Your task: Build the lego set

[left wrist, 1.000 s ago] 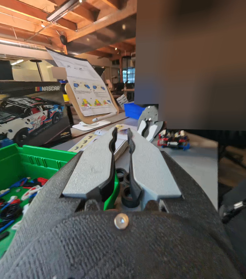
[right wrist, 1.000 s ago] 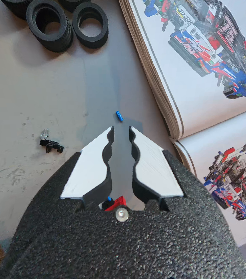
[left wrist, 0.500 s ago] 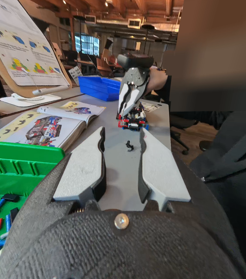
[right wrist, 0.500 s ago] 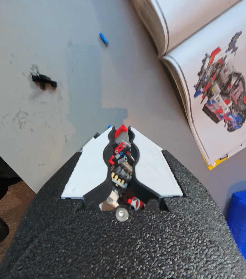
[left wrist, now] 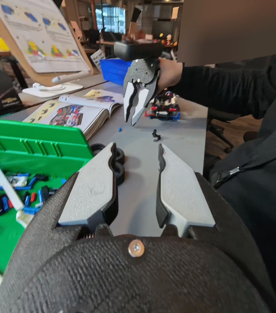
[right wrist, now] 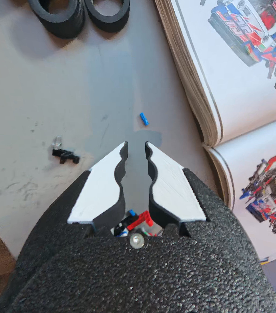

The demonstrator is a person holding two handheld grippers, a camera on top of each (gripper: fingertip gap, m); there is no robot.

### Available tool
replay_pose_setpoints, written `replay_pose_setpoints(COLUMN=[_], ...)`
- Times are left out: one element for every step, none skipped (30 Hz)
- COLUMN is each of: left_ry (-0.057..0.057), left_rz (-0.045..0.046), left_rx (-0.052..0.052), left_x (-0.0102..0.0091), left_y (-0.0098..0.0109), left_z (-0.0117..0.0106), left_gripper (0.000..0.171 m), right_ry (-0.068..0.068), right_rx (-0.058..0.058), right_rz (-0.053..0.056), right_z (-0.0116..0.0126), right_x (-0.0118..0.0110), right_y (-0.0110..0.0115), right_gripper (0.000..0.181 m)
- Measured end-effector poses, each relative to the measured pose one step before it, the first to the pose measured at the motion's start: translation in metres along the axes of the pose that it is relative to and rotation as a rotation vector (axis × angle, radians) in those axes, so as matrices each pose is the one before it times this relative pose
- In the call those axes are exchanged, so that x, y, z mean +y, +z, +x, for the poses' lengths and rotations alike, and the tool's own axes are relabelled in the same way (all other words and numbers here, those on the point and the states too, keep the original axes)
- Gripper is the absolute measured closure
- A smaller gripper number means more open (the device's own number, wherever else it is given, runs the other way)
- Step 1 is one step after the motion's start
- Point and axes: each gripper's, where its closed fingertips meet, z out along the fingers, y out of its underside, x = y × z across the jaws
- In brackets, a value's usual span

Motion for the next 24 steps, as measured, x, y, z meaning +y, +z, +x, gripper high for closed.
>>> replay_pose_setpoints(left_ry=[-0.0157,-0.0128,-0.0067,-0.0036,-0.001,0.0056,0.006,0.0032,0.0024,-0.0005,-0.003,-0.0023,0.0001,0.0018,0.0021,0.0016,0.0005,-0.0011,-0.0028,-0.004,-0.0042,-0.003,-0.0016,-0.001], left_rz=[-0.03092,-0.0262,-0.01317,-0.00516,-0.00973,-0.0123,-0.00788,-0.00385,-0.00005,0.00004,-0.00024,-0.00074,0.00041,0.00062,-0.00055,-0.00224,-0.00248,-0.00177,0.00049,0.00185,0.00171,0.00174,0.00039,-0.00128], left_rx=[-0.0244,-0.0219,-0.0069,-0.0129,-0.0273,-0.0119,-0.0026,-0.0038,0.0031,0.0071,0.0087,0.0077,0.0051,0.0049,0.002,0.0001,0.001,0.0016,0.0011,0.0004,0.0003,0.0014,0.0011,0.0015], left_x=[0.00567,0.00539,0.0038,0.00232,0.00269,0.00278,0.00212,0.0016,0.00089,0.00056,0.00037,0.0,-0.00021,-0.00026,-0.00015,0.00014,0.00019,0.00033,0.00007,0.00002,0.00014,0.00013,0.00035,0.00052], left_y=[-0.00322,-0.00287,-0.00288,-0.00254,-0.0022,-0.00158,-0.00108,-0.00035,0.0002,0.00088,0.00124,0.00126,0.0012,0.00094,0.0007,0.00066,0.00054,0.00046,0.0004,0.00034,0.00038,0.00038,0.00057,0.00067], left_z=[-0.00408,-0.00319,-0.0003,-0.00066,-0.00298,-0.00112,0.00005,-0.00061,0.00036,0.0006,0.00074,0.00046,0.00012,0.00013,-0.00033,-0.00084,-0.00081,-0.00074,-0.00069,-0.00082,-0.00061,-0.00055,-0.00063,-0.00062], left_gripper=[0.124,0.124,0.123,0.124,0.126,0.126,0.126,0.126,0.126,0.126,0.126,0.126,0.126,0.126,0.126,0.126,0.126,0.126,0.126,0.126,0.126,0.126,0.127,0.127], right_ry=[-0.0168,-0.0101,-0.0007,0.0058,0.0037,-0.0036,-0.0113,-0.0175,-0.0164,-0.0096,-0.0007,0.004,0.0022,-0.0017,-0.005,-0.0058,-0.0038,-0.0005,-0.0006,-0.0005,-0.0005,-0.0019,-0.0017,-0.0022], right_rx=[-0.0006,-0.0089,-0.0082,-0.0053,-0.0074,-0.0075,-0.01,-0.0126,-0.0119,-0.008,-0.008,-0.0083,-0.0052,-0.006,-0.0034,-0.0027,-0.0125,-0.0174,-0.0007,-0.005,-0.0082,0.0013,0.0018,-0.0118], right_rz=[-0.014,-0.0069,0.0018,0.003,0.0048,0.0116,0.0152,0.0093,-0.0043,-0.0111,-0.0094,-0.0038,0.0009,0.0024,-0.0008,-0.0052,-0.0019,-0.0036,-0.0049,-0.0047,-0.0011,0.0013,0.0008,-0.0009], right_z=[0.00408,0.00267,0.0028,0.00289,0.00159,0.00055,-0.0007,-0.00171,-0.00129,-0.00032,0.00046,0.00051,0.0007,0.00007,0.00001,-0.00018,-0.00207,-0.0034,-0.00139,-0.00288,-0.00409,-0.00319,-0.00334,-0.00531], right_x=[-0.0027,-0.00287,-0.00317,-0.00212,-0.00181,-0.00231,-0.00301,-0.0023,-0.0005,0.00057,0.00052,-0.00013,-0.00081,-0.00092,-0.0005,0.00038,-0.00002,0.00042,0.00081,0.00085,0.00053,0.00039,0.00065,0.00088], right_y=[0.00562,0.00407,0.00298,0.00199,0.00106,0.0005,0.0003,0.00053,0.00106,0.00121,0.00097,0.00067,0.00045,0.0005,0.00091,0.00114,0.00038,0.00008,-0.00026,-0.00025,-0.00014,0.00001,-0.0002,-0.00023], right_gripper=[0.161,0.161,0.161,0.161,0.161,0.161,0.162,0.163,0.164,0.164,0.166,0.168,0.168,0.169,0.169,0.172,0.176,0.176,0.177,0.177,0.176,0.176,0.175,0.176])
